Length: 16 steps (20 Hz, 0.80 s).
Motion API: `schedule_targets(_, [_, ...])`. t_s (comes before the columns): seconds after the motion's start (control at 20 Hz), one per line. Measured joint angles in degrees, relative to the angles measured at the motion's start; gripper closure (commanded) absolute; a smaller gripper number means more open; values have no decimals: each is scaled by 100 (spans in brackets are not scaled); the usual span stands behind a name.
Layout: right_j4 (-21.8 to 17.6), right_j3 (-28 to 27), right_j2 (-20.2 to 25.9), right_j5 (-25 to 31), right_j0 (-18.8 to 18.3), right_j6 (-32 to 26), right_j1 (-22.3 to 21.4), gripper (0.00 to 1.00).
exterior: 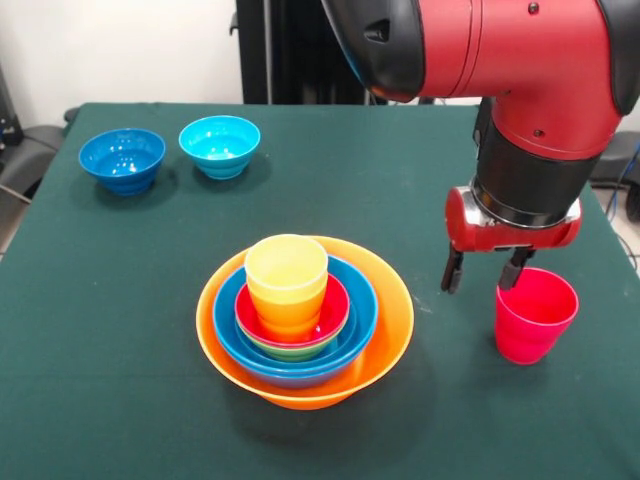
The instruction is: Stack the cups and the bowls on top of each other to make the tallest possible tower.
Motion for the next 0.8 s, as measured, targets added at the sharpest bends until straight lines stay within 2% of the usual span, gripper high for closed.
schedule_targets(0.55, [-14, -1, 45, 1, 45, 0, 58, 0])
schedule_targets(0.8, [-14, -5, 224, 1, 44, 0, 167, 0])
